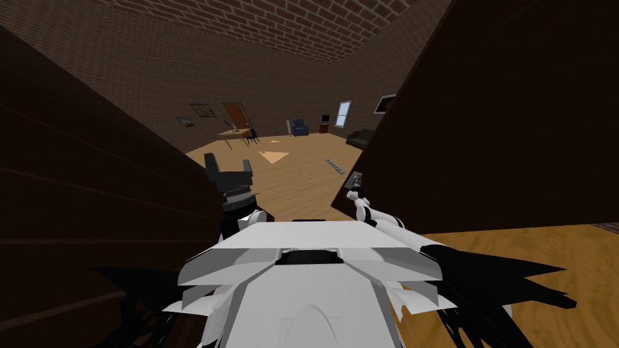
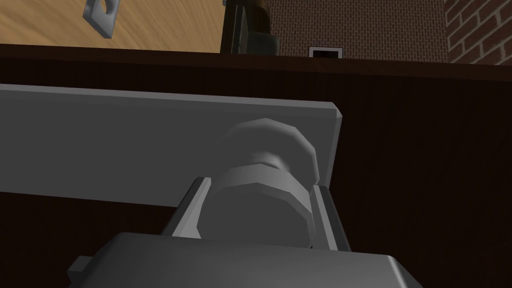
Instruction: Push the door open
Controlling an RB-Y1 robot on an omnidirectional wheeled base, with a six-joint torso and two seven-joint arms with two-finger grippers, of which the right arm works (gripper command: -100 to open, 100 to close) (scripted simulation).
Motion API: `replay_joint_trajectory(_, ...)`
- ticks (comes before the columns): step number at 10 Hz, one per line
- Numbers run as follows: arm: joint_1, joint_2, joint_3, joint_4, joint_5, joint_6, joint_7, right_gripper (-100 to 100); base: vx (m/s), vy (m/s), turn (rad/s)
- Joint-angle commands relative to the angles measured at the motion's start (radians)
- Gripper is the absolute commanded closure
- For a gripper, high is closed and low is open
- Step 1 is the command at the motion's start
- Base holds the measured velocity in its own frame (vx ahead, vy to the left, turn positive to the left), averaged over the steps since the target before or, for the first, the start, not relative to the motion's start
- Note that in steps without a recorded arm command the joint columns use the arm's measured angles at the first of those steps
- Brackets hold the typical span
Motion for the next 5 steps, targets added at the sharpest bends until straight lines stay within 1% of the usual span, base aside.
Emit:
replay_joint_trajectory(1, 0.015, -0.013, -0.023, -0.022, -0.009, 0.004, 0.006, 100, 0.213, 0.069, -0.071)
replay_joint_trajectory(2, 0.015, -0.013, -0.023, -0.022, -0.009, 0.004, 0.006, 100, 0.155, 0.055, -0.051)
replay_joint_trajectory(3, 0.019, -0.020, -0.039, -0.020, -0.016, 0.002, 0.013, 100, 0.188, 0.048, -0.051)
replay_joint_trajectory(5, 0.023, -0.027, -0.054, -0.018, -0.022, 0.001, 0.019, 100, 0.202, 0.056, -0.060)
